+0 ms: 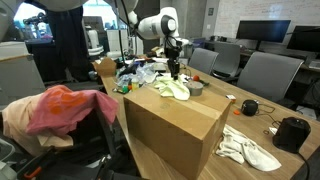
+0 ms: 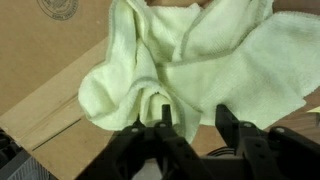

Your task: Put the peach and pink shirts and the green towel on the backrest of the chair respectively

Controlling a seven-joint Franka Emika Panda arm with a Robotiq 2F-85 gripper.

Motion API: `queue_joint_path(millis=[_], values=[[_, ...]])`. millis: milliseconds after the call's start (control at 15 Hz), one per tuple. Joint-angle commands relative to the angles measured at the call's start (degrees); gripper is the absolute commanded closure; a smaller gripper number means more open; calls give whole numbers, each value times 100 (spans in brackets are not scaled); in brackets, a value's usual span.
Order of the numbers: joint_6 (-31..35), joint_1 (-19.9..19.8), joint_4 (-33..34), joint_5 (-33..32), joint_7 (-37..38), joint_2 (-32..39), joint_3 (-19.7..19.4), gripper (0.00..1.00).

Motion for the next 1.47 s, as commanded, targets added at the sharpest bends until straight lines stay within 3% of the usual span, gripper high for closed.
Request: queue_joint_path(millis=[0,200,400,667,1133,1400], values=[[-138,-99,290,131,-46,137,82,80],[-148,-105,278,163,-87,128,107,99],[-84,-110,254,140,-232,111,138,100],[238,206,-429,-14,-301,-408,218,99],[521,1055,-1653,-679,-450,-1955,371,99],[301,1292,-2129,-955,-454,-2802,635,99]])
